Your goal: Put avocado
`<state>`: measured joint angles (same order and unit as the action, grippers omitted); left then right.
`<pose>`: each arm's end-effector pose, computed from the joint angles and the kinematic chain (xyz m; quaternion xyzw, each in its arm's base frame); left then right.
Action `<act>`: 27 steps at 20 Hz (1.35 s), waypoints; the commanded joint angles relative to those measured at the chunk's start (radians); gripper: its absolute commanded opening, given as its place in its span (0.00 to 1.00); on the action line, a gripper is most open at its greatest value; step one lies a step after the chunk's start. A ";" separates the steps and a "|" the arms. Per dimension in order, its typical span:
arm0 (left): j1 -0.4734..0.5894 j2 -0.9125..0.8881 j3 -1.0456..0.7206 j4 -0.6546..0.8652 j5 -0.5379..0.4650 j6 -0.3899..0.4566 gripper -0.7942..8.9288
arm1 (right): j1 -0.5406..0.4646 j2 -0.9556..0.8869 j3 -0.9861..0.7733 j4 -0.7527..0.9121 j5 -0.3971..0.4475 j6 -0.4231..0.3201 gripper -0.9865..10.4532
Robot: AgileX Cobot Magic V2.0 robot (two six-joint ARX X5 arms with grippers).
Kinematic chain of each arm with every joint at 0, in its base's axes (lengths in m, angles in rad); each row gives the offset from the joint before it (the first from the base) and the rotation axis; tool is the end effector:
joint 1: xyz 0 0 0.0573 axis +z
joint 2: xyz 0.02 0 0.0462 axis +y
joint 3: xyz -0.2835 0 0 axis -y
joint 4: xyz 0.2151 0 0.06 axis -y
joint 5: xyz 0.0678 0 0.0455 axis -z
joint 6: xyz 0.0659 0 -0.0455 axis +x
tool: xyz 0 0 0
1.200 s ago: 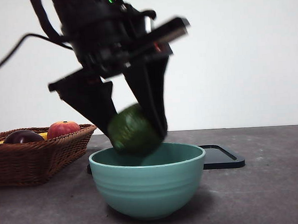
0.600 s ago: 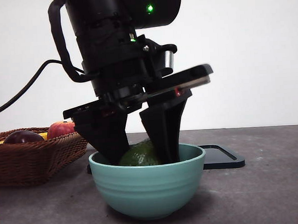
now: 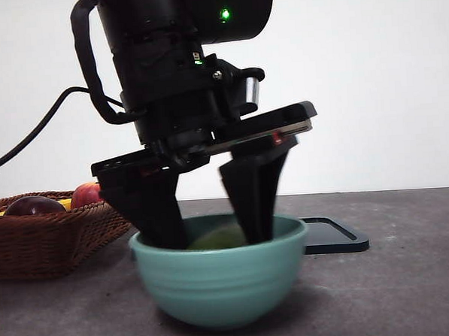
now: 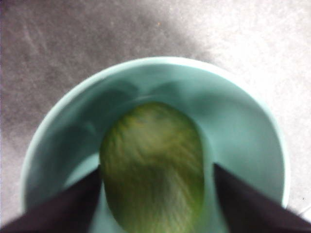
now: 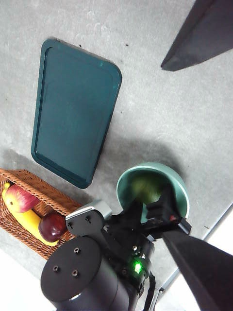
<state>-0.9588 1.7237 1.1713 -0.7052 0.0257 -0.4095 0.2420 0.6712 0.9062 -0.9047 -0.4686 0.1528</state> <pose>0.1819 -0.2620 0.1947 0.1141 0.5921 -0.2674 0.7516 0.0826 0.0511 0.3097 0.1046 0.3506 0.3027 0.8801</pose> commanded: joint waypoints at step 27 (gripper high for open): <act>-0.071 -0.935 0.108 -0.372 -0.344 0.064 0.63 | 0.004 0.005 0.016 -0.040 -0.003 -0.011 0.65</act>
<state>-1.0183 0.7887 1.2762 -1.0782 -0.3126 -0.3565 0.2420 0.6712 0.9062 -0.9466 -0.4686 0.1528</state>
